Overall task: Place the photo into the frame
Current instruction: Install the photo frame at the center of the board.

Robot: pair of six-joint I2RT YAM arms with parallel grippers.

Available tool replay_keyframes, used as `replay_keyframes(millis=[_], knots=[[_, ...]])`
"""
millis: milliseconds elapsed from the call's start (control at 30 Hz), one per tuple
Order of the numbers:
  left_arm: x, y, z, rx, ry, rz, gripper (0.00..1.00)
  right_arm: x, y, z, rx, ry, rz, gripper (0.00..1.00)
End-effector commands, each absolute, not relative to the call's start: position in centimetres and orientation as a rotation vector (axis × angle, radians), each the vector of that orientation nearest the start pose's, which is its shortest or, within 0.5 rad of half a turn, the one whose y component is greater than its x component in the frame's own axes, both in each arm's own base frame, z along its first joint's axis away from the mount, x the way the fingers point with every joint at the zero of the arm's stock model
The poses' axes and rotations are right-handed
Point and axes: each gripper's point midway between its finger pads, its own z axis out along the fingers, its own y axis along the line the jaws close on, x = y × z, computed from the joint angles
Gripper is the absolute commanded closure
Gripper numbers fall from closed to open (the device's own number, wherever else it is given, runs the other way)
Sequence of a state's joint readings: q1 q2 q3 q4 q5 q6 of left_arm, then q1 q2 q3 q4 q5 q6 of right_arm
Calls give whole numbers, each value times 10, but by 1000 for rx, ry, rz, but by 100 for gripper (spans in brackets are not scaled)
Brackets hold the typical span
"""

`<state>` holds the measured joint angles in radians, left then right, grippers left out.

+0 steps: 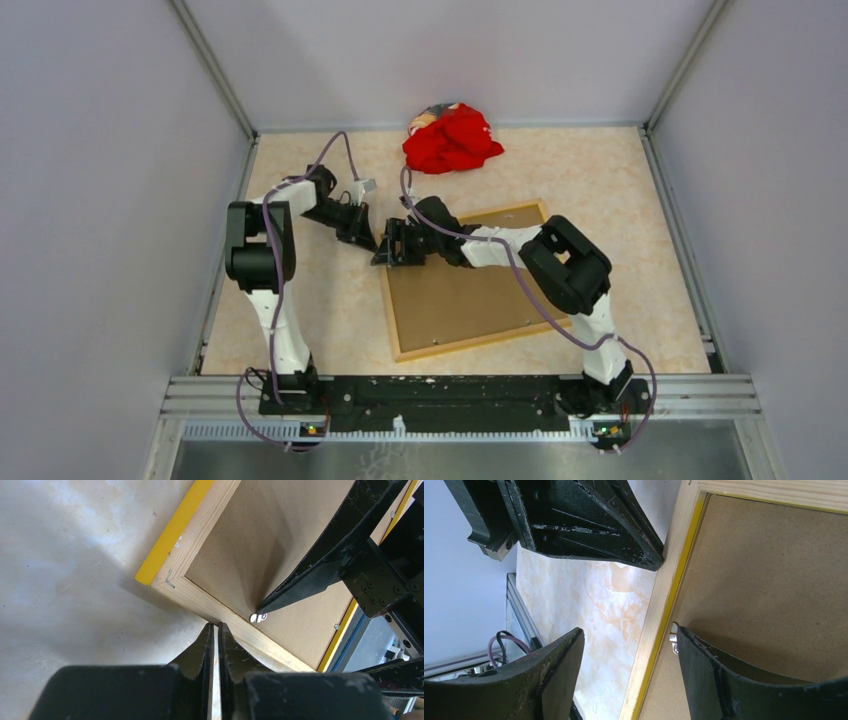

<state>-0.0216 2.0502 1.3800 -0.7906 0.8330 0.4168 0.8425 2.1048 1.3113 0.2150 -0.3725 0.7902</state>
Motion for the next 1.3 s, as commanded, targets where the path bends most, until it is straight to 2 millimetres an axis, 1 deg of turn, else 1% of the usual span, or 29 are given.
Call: replay_keyframes(millis=[0, 467, 667, 867, 967, 1100, 1133, 1200, 1267], knots=[[364, -115, 24, 713, 2580, -957, 90, 284, 474, 60, -331, 2411, 1307, 32], [366, -115, 26, 713, 2576, -957, 90, 278, 477, 60, -375, 2420, 1342, 34], [366, -116, 26, 712, 2575, -960, 91, 277, 477, 58, -408, 2430, 1335, 34], [367, -116, 27, 714, 2575, -958, 91, 276, 478, 52, -449, 2459, 1318, 34], [367, -117, 28, 714, 2573, -961, 91, 277, 478, 53, -452, 2456, 1311, 34], [368, -116, 28, 711, 2574, -962, 91, 287, 477, 64, -442, 2429, 1295, 34], [368, -116, 29, 711, 2573, -961, 91, 292, 476, 70, -437, 2412, 1290, 33], [369, -115, 31, 716, 2571, -953, 91, 303, 473, 87, -422, 2374, 1284, 32], [370, -114, 34, 725, 2567, -945, 91, 316, 468, 111, -407, 2324, 1278, 30]])
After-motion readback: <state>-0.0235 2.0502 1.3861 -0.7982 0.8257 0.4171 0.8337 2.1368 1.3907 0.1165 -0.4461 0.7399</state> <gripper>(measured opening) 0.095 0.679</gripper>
